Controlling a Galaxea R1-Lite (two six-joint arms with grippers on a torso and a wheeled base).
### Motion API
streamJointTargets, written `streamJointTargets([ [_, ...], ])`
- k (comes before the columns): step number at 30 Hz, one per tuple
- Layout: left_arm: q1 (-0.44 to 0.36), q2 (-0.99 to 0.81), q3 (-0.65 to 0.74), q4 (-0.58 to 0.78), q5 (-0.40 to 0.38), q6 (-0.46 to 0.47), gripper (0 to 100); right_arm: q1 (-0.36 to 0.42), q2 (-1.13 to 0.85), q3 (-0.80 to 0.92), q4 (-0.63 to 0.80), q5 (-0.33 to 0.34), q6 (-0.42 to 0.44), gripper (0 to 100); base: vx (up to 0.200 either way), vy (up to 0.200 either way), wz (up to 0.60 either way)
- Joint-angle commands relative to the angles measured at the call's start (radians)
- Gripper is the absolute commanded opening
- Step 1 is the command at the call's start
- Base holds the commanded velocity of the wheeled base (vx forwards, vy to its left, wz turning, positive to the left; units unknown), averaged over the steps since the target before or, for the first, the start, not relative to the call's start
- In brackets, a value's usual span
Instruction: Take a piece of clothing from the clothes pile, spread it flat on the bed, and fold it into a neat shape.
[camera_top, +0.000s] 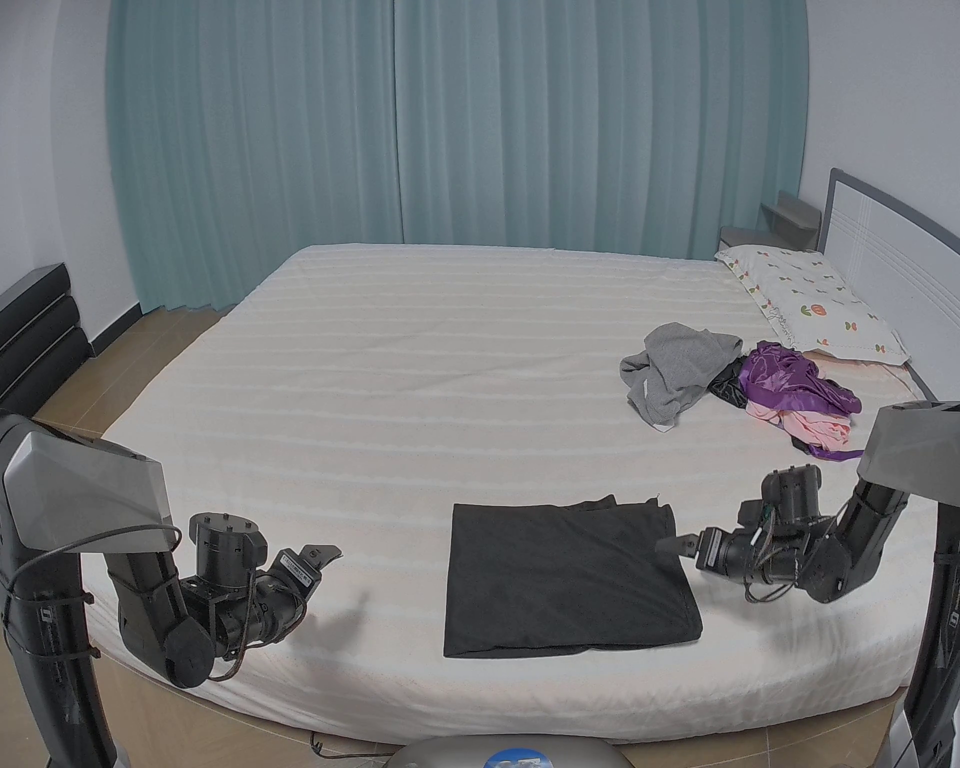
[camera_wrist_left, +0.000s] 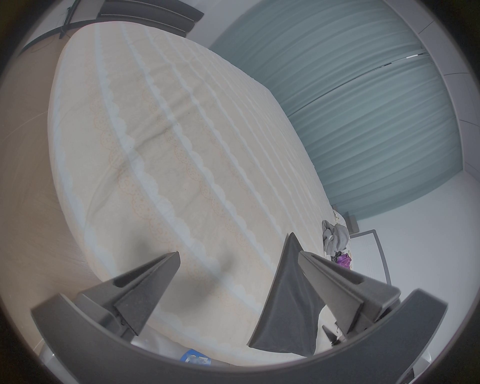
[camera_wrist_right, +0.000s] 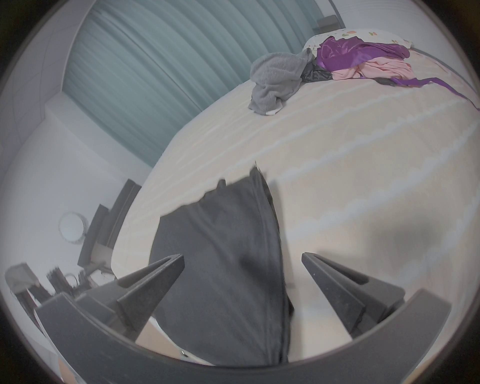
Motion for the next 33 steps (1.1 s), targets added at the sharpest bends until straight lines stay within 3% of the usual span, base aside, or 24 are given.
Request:
streamJointTargets([
  [1, 0.0, 0.0, 0.001, -0.001, 0.0, 0.0, 100, -0.002, 0.069, -0.333, 0.207, 0.0, 0.131, 100, 0.0, 0.0, 0.0],
  [9, 0.0, 0.0, 0.001, 0.001, 0.0, 0.0, 100, 0.001, 0.154, -0.54, 0.317, 0.0, 0.152, 100, 0.0, 0.0, 0.0],
  [29, 0.0, 0.004, -0.001, -0.001, 0.0, 0.001, 100, -0.002, 0.219, -0.59, 0.334, -0.009, 0.128, 100, 0.0, 0.0, 0.0],
  [30, 0.0, 0.004, -0.001, -0.001, 0.0, 0.001, 100, -0.002, 0.222, -0.593, 0.336, -0.009, 0.128, 0, 0.0, 0.0, 0.0],
  [33, 0.0, 0.004, -0.001, -0.001, 0.0, 0.001, 100, -0.005, 0.224, -0.595, 0.334, -0.009, 0.129, 0, 0.0, 0.0, 0.0],
])
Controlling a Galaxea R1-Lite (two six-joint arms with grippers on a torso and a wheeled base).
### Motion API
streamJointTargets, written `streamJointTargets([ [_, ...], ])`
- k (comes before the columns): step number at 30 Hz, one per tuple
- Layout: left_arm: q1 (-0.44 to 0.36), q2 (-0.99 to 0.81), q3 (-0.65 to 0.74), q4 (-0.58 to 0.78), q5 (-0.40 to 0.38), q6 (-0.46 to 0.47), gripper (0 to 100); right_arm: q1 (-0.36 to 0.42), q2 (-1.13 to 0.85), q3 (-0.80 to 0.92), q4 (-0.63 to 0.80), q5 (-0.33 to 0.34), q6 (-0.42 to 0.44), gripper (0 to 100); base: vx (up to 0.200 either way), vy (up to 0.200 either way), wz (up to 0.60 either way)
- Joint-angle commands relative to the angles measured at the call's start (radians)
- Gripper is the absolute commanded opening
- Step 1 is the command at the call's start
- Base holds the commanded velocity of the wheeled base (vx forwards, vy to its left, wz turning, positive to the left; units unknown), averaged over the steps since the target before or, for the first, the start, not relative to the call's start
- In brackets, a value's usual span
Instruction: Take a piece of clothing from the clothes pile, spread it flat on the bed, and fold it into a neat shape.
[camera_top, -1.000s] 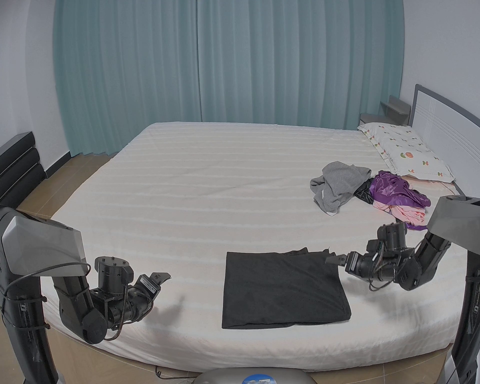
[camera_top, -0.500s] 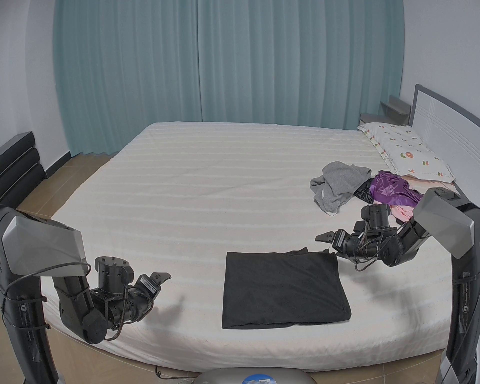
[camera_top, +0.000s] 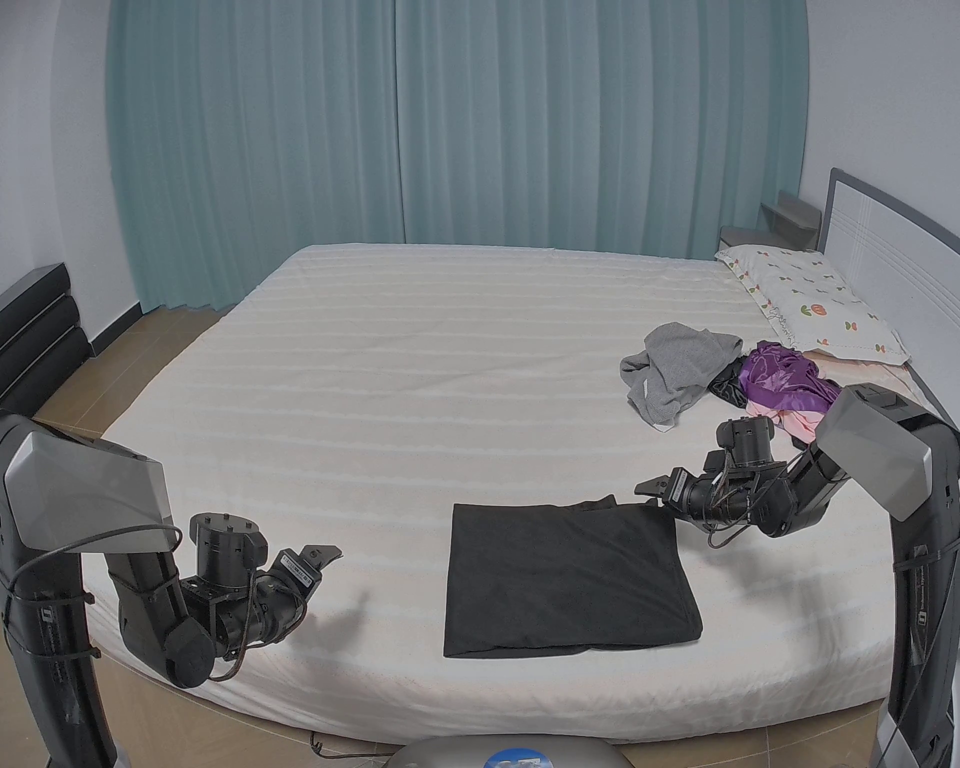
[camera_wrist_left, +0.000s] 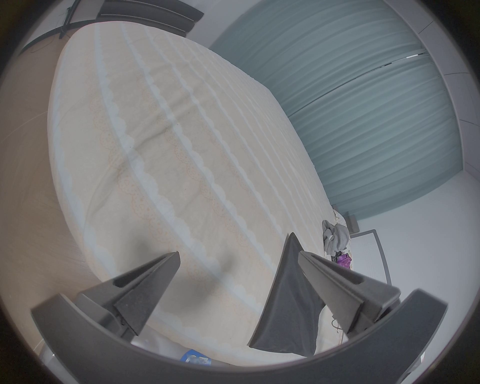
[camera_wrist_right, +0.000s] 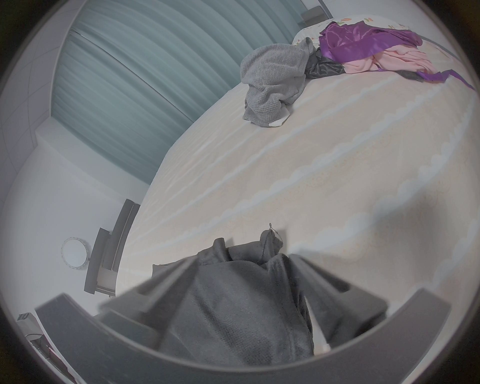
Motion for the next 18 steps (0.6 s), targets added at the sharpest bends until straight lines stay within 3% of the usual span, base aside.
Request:
streamJointTargets([
  [1, 0.0, 0.002, 0.0, -0.001, 0.0, 0.0, 100, -0.002, 0.014, -0.005, -0.001, 0.001, 0.001, 0, 0.0, 0.0, 0.0],
  [18, 0.0, 0.002, 0.0, -0.001, 0.0, -0.001, 100, -0.046, 0.015, -0.02, 0.002, -0.001, -0.001, 0, 0.0, 0.0, 0.0],
])
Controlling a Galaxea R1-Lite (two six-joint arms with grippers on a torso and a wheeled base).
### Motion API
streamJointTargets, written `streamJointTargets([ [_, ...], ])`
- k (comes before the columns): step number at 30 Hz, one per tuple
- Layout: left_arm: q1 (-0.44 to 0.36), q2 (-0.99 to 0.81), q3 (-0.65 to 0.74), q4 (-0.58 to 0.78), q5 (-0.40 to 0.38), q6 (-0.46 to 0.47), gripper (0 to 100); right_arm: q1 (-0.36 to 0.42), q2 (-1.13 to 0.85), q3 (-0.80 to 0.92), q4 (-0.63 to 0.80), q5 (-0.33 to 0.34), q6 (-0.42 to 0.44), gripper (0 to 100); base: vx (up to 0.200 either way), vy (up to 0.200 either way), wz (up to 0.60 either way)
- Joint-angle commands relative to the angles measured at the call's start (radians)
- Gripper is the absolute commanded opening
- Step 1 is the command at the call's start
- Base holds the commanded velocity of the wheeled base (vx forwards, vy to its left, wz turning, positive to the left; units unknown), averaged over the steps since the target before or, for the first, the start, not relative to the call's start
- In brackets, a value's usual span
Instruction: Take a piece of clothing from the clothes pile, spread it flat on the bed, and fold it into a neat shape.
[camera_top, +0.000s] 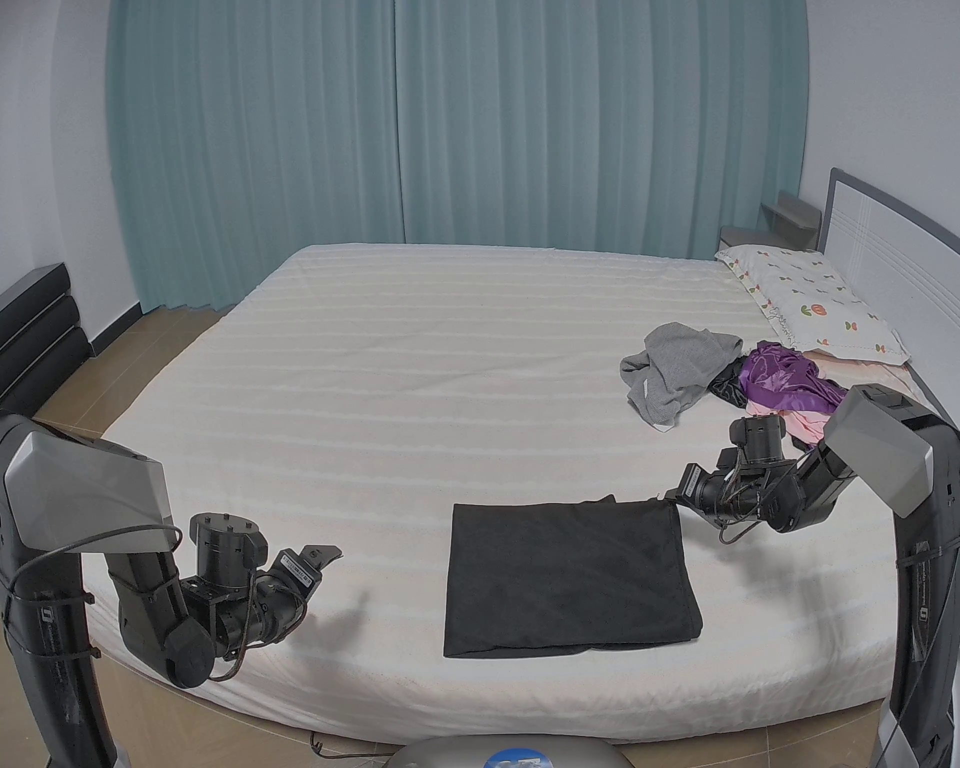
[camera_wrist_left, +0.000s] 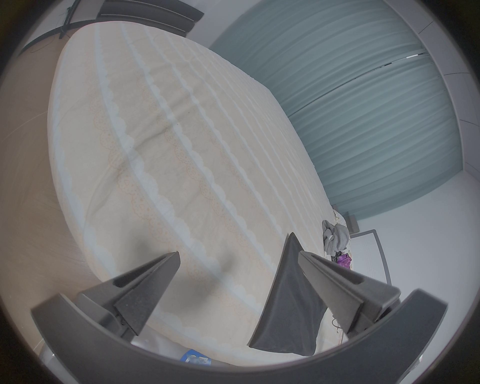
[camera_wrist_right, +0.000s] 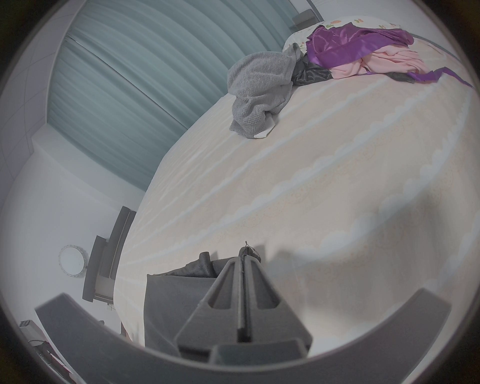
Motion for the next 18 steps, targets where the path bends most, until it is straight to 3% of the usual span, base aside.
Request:
streamJointTargets([
  [1, 0.0, 0.002, 0.0, 0.0, 0.0, -0.001, 100, -0.002, 0.002, -0.001, -0.001, 0.001, -0.001, 0, 0.0, 0.0, 0.0],
  [11, 0.0, 0.002, 0.0, 0.0, 0.0, -0.001, 100, -0.007, 0.021, -0.011, -0.002, 0.002, -0.001, 0, 0.0, 0.0, 0.0],
  [12, 0.0, 0.002, 0.0, 0.0, 0.0, -0.001, 100, -0.008, 0.021, -0.011, -0.002, 0.004, -0.001, 100, 0.0, 0.0, 0.0],
  [18, 0.0, 0.002, -0.001, 0.0, 0.0, -0.001, 100, -0.028, 0.004, 0.018, -0.014, 0.013, 0.019, 100, 0.0, 0.0, 0.0],
])
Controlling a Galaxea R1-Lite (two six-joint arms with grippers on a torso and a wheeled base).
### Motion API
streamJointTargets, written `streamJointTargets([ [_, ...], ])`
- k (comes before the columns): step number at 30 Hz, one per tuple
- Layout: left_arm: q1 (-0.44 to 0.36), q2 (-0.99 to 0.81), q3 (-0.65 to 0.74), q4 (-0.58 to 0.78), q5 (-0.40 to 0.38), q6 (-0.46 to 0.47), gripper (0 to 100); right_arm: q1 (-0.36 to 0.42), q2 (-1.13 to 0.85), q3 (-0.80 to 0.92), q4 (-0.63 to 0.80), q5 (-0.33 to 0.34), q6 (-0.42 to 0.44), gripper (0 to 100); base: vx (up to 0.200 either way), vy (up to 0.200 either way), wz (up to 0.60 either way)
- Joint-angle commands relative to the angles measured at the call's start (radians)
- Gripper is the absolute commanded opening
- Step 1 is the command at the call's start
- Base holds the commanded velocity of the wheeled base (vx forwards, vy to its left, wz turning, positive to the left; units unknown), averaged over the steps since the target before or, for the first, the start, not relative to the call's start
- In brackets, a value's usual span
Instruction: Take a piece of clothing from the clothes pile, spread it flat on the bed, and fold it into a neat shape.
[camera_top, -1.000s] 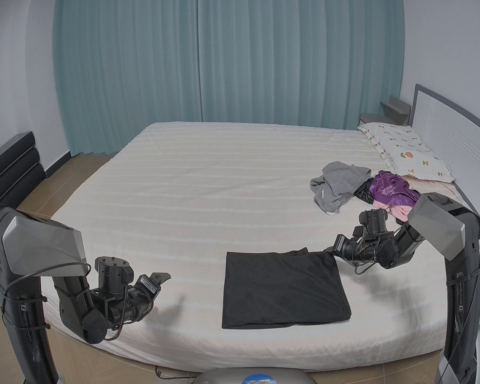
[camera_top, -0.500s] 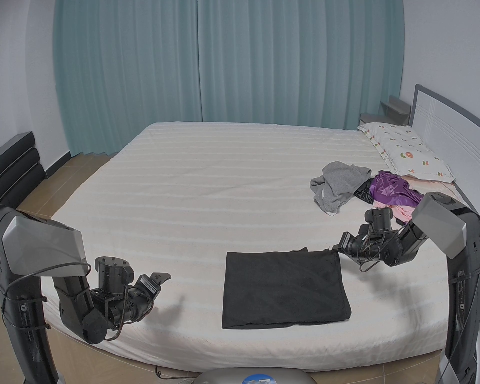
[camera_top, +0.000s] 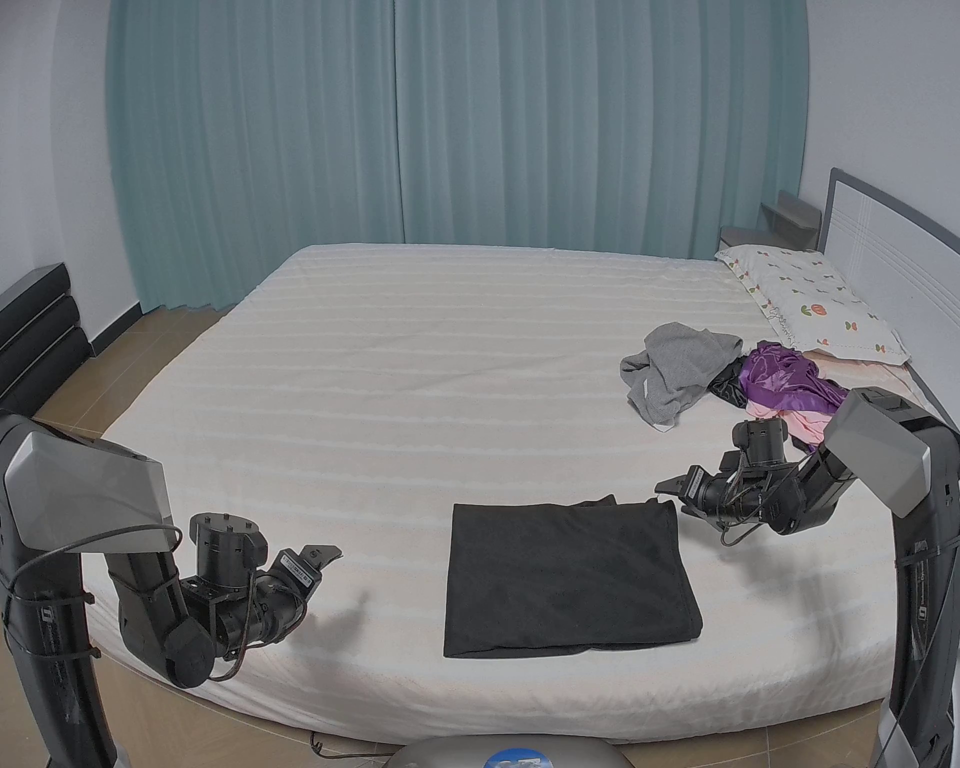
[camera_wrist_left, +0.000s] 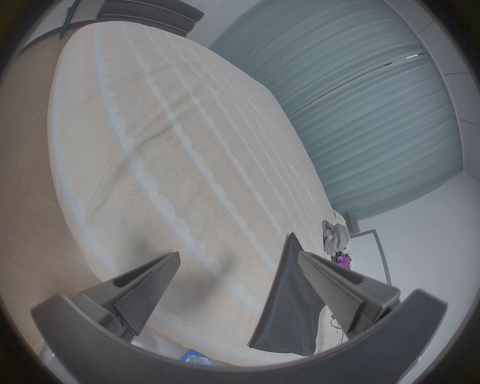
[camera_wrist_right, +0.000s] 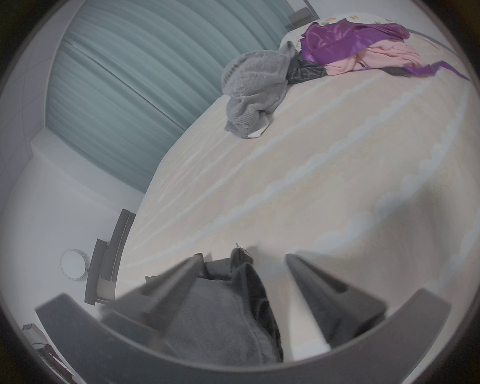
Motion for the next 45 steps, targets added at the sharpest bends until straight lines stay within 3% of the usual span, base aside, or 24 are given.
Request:
streamJointTargets([
  [1, 0.0, 0.002, -0.001, 0.0, 0.0, -0.001, 100, -0.01, -0.012, 0.02, -0.002, 0.002, 0.008, 100, 0.0, 0.0, 0.0],
  [7, 0.0, 0.0, 0.0, 0.0, 0.0, -0.001, 100, -0.03, -0.162, 0.25, -0.094, 0.013, 0.086, 100, 0.0, 0.0, 0.0],
  [10, 0.0, -0.004, 0.0, 0.0, -0.003, -0.002, 100, -0.047, -0.242, 0.419, -0.212, 0.013, 0.158, 100, 0.0, -0.133, 0.0],
  [16, -0.023, -0.008, 0.002, 0.0, -0.002, -0.002, 100, -0.101, -0.289, 0.724, -0.494, 0.014, 0.175, 100, 0.0, -0.2, 0.0],
  [18, -0.034, -0.008, 0.003, 0.0, -0.002, -0.002, 100, -0.115, -0.282, 0.758, -0.565, 0.014, 0.189, 100, 0.0, -0.2, 0.0],
  [31, -0.049, 0.006, -0.012, 0.003, 0.0, 0.01, 100, -0.109, -0.19, 0.798, -0.697, 0.062, 0.226, 100, 0.0, -0.169, 0.0],
  [39, -0.045, 0.042, -0.05, 0.007, 0.006, 0.274, 100, -0.083, -0.105, 0.849, -0.896, 0.056, 0.224, 100, 0.0, 0.0, 0.0],
  [45, -0.054, 0.143, -0.179, 0.013, -0.003, 0.328, 100, -0.07, -0.081, 0.865, -0.951, 0.052, 0.221, 100, 0.0, 0.0, 0.0],
])
